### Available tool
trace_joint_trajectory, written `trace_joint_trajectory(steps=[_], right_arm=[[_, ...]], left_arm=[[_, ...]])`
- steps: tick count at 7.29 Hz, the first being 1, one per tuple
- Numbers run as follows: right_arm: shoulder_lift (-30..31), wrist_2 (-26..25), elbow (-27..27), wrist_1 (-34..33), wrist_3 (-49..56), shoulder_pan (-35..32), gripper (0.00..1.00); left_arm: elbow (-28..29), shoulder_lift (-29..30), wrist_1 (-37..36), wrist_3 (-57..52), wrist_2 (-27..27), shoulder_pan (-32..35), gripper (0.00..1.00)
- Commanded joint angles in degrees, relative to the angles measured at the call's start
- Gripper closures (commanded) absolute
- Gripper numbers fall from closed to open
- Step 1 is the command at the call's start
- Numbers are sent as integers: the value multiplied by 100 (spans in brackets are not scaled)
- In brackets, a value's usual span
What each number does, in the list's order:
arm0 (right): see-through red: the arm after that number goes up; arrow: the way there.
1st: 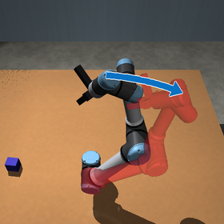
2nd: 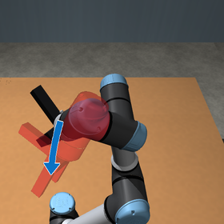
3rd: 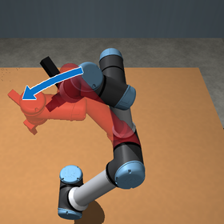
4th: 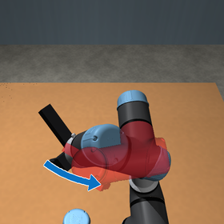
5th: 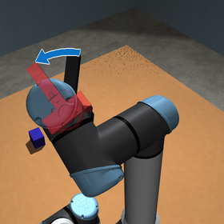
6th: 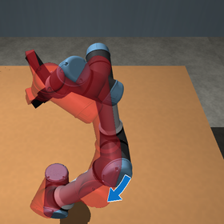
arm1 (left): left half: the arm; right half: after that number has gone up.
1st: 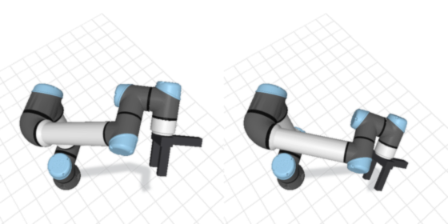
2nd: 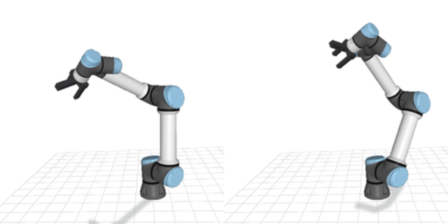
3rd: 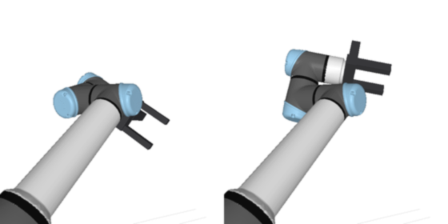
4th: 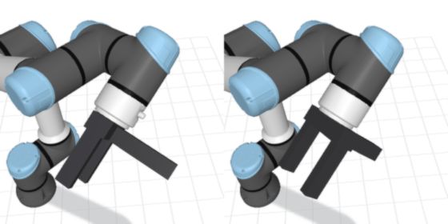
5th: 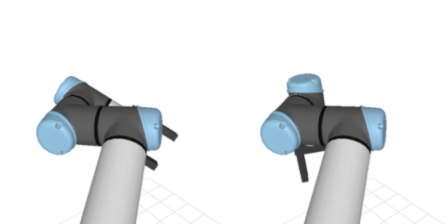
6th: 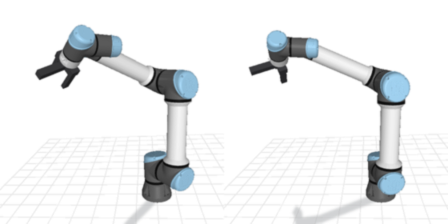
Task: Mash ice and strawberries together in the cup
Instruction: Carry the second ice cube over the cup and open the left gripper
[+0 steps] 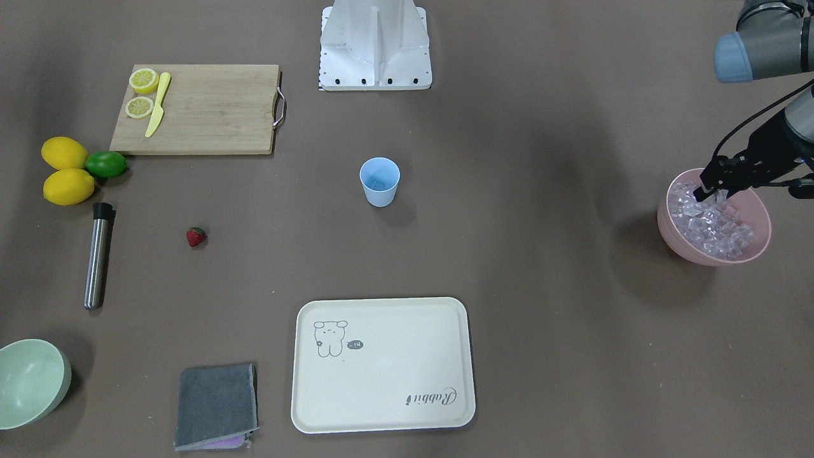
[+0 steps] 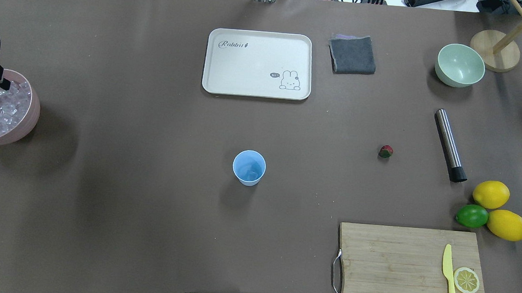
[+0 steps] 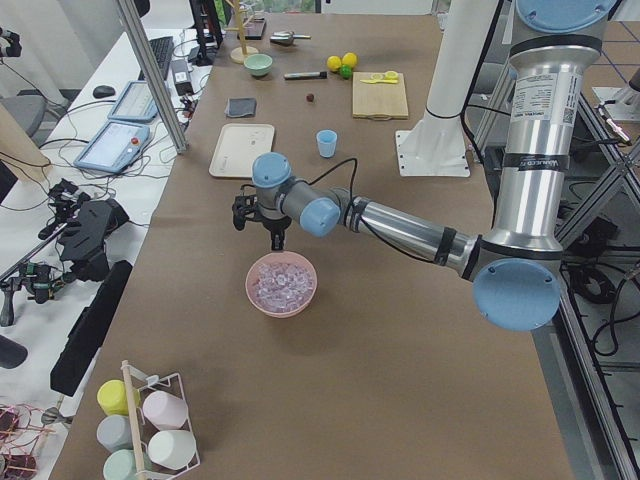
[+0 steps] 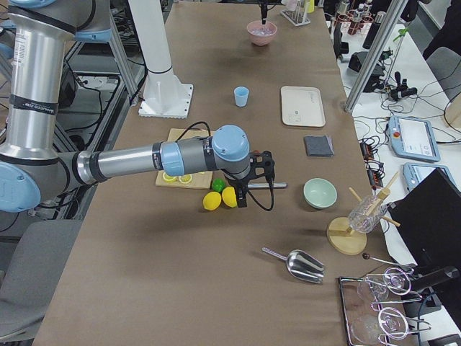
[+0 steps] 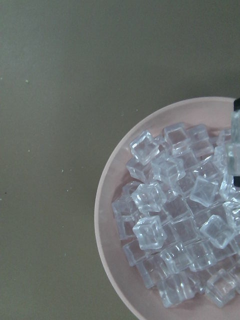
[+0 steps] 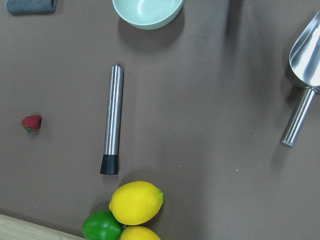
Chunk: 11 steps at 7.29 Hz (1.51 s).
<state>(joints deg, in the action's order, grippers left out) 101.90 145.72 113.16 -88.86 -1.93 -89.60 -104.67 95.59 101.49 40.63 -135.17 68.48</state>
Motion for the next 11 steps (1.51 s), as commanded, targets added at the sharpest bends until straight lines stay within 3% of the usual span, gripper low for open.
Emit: trace_joint_trajectory(steps=[1, 3, 7, 8, 11], right_arm=[[-21, 0, -4, 0, 0, -5, 0], [-21, 0, -4, 0, 0, -5, 0], [-21, 0, -13, 0, -62, 4, 0], [-21, 0, -13, 0, -62, 4, 0], [-21, 0, -13, 0, -62, 4, 0]], left_arm=[[-202, 790, -401, 138, -1, -341, 100], [-168, 1748, -611, 1205, 104, -1306, 100], [261, 3392, -1175, 2756, 1463, -3056, 100], [550, 3700, -1114, 3010, 1885, -3426, 100], [1026, 3932, -772, 3048, 2099, -3710, 100]])
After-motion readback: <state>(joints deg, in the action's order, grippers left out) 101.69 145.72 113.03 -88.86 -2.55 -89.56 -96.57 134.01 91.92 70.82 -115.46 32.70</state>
